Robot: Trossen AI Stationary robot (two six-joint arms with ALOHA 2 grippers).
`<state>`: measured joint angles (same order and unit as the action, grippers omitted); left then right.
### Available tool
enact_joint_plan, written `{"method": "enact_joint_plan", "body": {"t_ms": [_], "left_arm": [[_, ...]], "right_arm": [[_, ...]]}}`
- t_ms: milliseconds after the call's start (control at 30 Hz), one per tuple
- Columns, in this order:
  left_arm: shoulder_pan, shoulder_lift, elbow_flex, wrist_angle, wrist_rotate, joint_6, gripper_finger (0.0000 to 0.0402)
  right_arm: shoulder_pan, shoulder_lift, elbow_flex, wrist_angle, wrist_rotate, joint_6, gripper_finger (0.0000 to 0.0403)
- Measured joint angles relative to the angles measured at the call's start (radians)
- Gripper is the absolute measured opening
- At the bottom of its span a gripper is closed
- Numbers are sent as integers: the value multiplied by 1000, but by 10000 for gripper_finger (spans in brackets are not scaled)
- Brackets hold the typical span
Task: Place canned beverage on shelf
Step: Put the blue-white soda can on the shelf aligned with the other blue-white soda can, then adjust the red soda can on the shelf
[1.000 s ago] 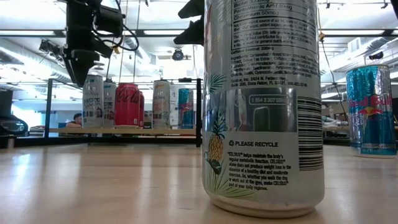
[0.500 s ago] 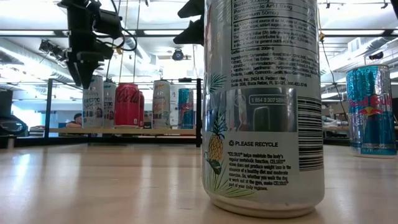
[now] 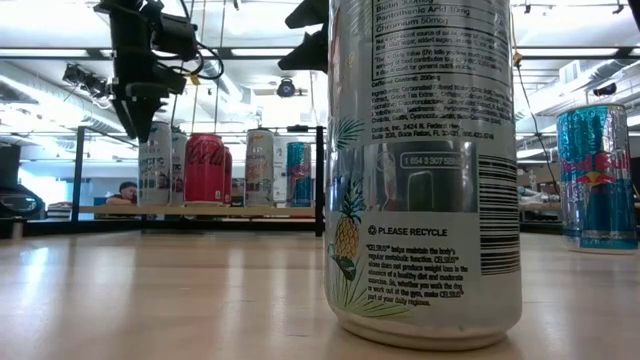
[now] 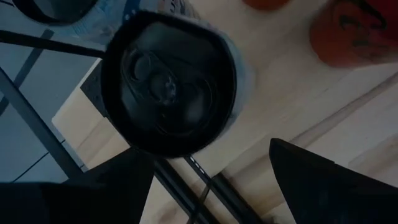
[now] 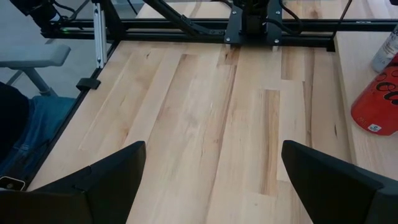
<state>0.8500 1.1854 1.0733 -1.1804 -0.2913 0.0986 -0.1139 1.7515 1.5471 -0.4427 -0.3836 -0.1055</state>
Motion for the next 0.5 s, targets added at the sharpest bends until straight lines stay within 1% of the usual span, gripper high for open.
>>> {"method": "enact_joint_plan", "body": {"t_ms": [167, 300, 400, 500], "left_arm": [[0, -22, 0, -27, -46, 0, 314], [-3, -79, 0, -29, -43, -1, 314], [-13, -131, 0, -33, 7, -27, 314], [-34, -181, 0, -31, 94, -49, 314]], "right_arm": [[0, 0, 0, 0, 0, 0, 385], [-1, 4, 0, 27, 3, -3, 385], [-1, 22, 1, 76, 8, -3, 385], [-1, 44, 1, 110, 30, -3, 385]]}}
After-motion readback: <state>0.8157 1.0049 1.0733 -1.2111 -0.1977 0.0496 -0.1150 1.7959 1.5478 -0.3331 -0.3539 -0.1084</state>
